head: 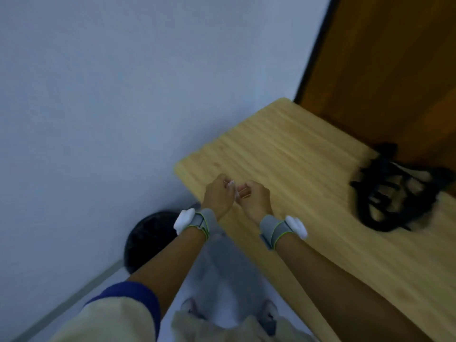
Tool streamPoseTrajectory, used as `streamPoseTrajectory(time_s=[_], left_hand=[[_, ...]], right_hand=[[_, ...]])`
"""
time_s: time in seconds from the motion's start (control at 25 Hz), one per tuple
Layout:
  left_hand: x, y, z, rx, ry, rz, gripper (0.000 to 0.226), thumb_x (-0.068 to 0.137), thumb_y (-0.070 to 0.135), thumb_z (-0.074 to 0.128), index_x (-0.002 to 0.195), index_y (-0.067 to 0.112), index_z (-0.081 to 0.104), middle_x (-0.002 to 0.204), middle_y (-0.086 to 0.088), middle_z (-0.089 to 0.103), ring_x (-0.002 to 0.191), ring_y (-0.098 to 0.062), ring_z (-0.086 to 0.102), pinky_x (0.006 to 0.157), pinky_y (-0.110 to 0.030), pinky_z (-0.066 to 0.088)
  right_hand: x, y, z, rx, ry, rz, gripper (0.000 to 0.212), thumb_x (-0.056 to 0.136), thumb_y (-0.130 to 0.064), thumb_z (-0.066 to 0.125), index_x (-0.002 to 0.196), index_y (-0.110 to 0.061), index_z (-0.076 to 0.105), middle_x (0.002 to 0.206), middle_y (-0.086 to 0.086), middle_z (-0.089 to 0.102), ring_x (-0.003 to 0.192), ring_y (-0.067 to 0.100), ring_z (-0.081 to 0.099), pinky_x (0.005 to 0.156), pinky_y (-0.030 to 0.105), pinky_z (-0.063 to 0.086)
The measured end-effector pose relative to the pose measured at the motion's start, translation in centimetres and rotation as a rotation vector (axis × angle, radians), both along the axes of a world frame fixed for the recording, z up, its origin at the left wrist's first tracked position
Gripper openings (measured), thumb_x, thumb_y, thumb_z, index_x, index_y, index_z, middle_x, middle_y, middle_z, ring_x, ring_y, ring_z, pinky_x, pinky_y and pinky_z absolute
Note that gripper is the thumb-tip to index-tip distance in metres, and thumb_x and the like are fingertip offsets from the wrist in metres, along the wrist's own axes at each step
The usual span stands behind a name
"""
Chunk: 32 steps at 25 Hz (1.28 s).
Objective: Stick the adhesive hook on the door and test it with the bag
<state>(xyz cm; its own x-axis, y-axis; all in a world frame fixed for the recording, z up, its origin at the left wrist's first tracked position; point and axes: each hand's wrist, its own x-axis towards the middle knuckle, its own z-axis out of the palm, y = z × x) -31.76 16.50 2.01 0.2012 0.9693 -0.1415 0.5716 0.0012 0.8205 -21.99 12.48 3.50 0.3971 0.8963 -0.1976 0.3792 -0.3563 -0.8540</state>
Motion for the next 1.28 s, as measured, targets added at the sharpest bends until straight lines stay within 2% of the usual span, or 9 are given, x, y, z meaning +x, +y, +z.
streamPoseTrajectory(time_s=[0.08, 0.24, 0.32, 0.44, 0.56, 0.72, 0.88, 1.04, 1.28], left_hand=[[-7.2, 1.1, -0.6, -0.024, -0.009, 0.122, 0.017, 0.093, 0.015, 0.049, 0.101, 0.007, 0.062, 0.095, -0.014, 0.067, 0.081, -0.024, 0.059, 0.067, -0.024, 0.04], [-18.8, 1.3, -4.9, -0.122, 0.035, 0.317, 0.017, 0.09, 0.01, 0.053, 0.096, 0.003, 0.067, 0.095, -0.019, 0.071, 0.083, -0.024, 0.062, 0.068, -0.019, 0.039], [-21.8, 1.4, -7.8, -0.207, 0.018, 0.434, 0.019, 0.09, 0.011, 0.053, 0.095, 0.003, 0.069, 0.098, -0.018, 0.072, 0.09, -0.028, 0.065, 0.075, -0.022, 0.043], [-23.5, 1.2, -11.7, -0.288, -0.012, 0.504, 0.022, 0.092, 0.009, 0.05, 0.107, 0.002, 0.065, 0.108, -0.017, 0.07, 0.1, -0.028, 0.063, 0.082, -0.022, 0.043], [-25.3, 2.9, -21.4, -0.409, 0.016, 0.488, 0.027, 0.093, 0.002, 0.047, 0.119, -0.004, 0.053, 0.116, -0.024, 0.062, 0.106, -0.033, 0.059, 0.084, -0.023, 0.042], [-26.7, 4.7, -33.4, -0.584, 0.099, 0.387, 0.039, 0.091, -0.001, 0.045, 0.13, -0.003, 0.042, 0.129, -0.025, 0.052, 0.119, -0.036, 0.051, 0.101, -0.038, 0.043], [-27.7, 4.9, -42.9, -0.738, 0.198, 0.046, 0.06, 0.091, 0.006, 0.051, 0.145, 0.005, 0.025, 0.152, -0.017, 0.031, 0.14, -0.031, 0.03, 0.112, -0.036, 0.028], [-28.3, 3.6, -44.1, -0.858, 0.399, -0.117, 0.062, 0.094, 0.015, 0.048, 0.148, 0.007, 0.018, 0.157, -0.014, 0.021, 0.143, -0.03, 0.025, 0.114, -0.033, 0.025], [-27.5, 3.1, -33.6, -0.797, 0.194, 0.154, 0.028, 0.094, 0.007, 0.046, 0.118, 0.003, 0.059, 0.121, -0.016, 0.062, 0.112, -0.032, 0.057, 0.094, -0.032, 0.047]], right_hand=[[-6.4, 2.0, -0.8, -0.028, -0.005, 0.144, 0.018, 0.084, -0.018, 0.065, 0.084, 0.0, 0.067, 0.075, 0.011, 0.068, 0.066, 0.015, 0.055, 0.052, 0.014, 0.038], [-16.1, 4.5, -4.0, -0.127, -0.045, 0.333, 0.015, 0.084, -0.004, 0.058, 0.093, 0.001, 0.069, 0.096, 0.018, 0.073, 0.089, 0.029, 0.065, 0.082, 0.036, 0.051], [-19.4, 5.9, -6.6, -0.183, -0.055, 0.36, 0.021, 0.086, -0.003, 0.052, 0.099, -0.002, 0.068, 0.102, 0.016, 0.071, 0.097, 0.028, 0.064, 0.09, 0.037, 0.05], [-21.2, 6.6, -10.3, -0.24, -0.009, 0.381, 0.022, 0.09, -0.003, 0.048, 0.101, -0.005, 0.067, 0.106, 0.014, 0.069, 0.1, 0.026, 0.062, 0.089, 0.034, 0.051], [-23.0, 9.8, -19.8, -0.364, 0.019, 0.429, 0.022, 0.093, -0.006, 0.045, 0.101, -0.008, 0.066, 0.109, 0.013, 0.067, 0.102, 0.025, 0.06, 0.085, 0.03, 0.049], [-23.2, 12.5, -31.4, -0.461, 0.024, 0.414, 0.024, 0.093, -0.007, 0.043, 0.101, -0.009, 0.065, 0.11, 0.011, 0.066, 0.093, 0.017, 0.057, 0.076, 0.024, 0.043], [-22.7, 13.0, -40.3, -0.54, 0.01, 0.474, 0.024, 0.094, -0.009, 0.042, 0.104, -0.01, 0.064, 0.11, 0.011, 0.065, 0.079, 0.012, 0.051, 0.061, 0.018, 0.04], [-21.8, 11.9, -41.1, -0.586, 0.025, 0.487, 0.026, 0.095, -0.009, 0.04, 0.108, -0.009, 0.064, 0.116, 0.013, 0.062, 0.084, 0.015, 0.051, 0.06, 0.018, 0.038], [-21.8, 10.1, -32.1, -0.582, 0.071, 0.492, 0.025, 0.094, -0.009, 0.043, 0.106, -0.008, 0.065, 0.115, 0.012, 0.063, 0.104, 0.025, 0.057, 0.078, 0.026, 0.044]])
